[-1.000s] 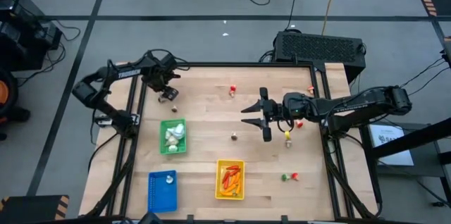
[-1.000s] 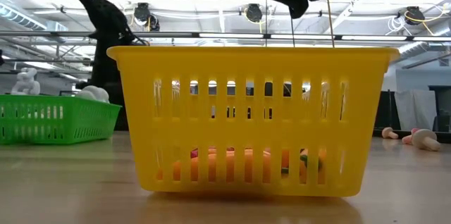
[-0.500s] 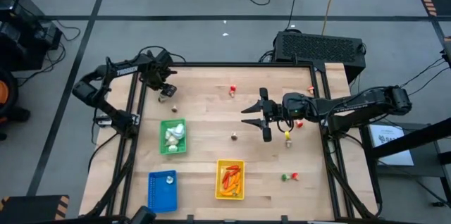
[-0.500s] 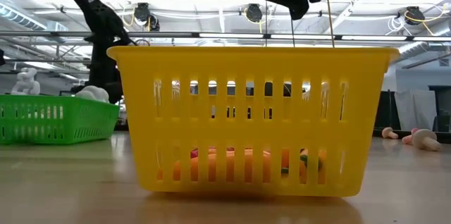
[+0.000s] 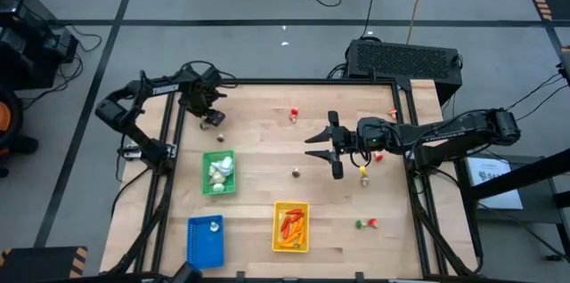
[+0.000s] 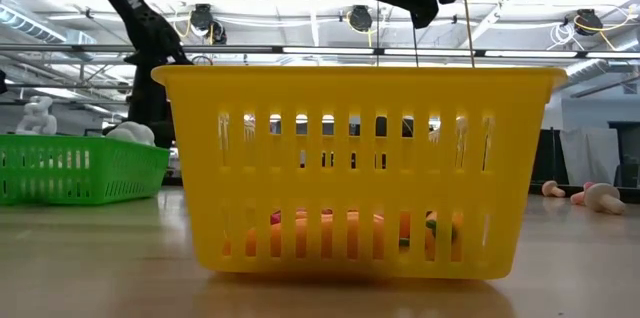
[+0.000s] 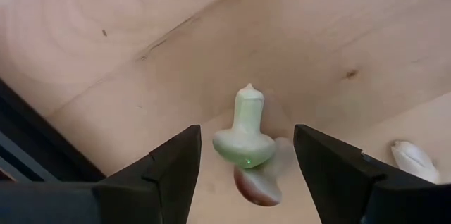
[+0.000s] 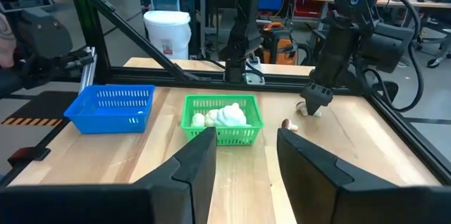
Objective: Sort produce into baskets
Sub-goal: Put the green mushroom into the blue basket
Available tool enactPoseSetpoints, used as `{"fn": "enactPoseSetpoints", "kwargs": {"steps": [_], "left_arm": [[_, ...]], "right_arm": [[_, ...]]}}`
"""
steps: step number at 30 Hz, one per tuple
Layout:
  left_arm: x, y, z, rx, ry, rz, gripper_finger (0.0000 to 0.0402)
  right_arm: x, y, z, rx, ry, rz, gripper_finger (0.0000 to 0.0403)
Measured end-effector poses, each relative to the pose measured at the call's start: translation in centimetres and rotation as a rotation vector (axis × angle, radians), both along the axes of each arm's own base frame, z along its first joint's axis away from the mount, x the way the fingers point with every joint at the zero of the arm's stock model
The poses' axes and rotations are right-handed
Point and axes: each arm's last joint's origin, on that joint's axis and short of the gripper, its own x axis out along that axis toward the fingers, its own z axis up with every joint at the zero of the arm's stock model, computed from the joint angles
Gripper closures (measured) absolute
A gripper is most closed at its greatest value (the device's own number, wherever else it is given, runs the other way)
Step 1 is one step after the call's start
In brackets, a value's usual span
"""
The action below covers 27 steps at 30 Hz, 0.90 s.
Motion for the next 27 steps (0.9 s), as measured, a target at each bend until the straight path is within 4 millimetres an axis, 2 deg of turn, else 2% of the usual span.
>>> {"fn": "enactPoseSetpoints", "kwargs": {"steps": [20,27], "left_arm": [[0.29,-0.96,-0.76,0.006,0.048,-0.014,0.0167],[0.48,-0.69,-0.77,0.038,0.033,-0.013,0.0167]], "right_arm": [[0.01,0.01,0.04,0.007,-0.003,-0.001,0.0261],[0.01,0.00,0.06,0.007,-0.006,-0.001,0.0261]]}}
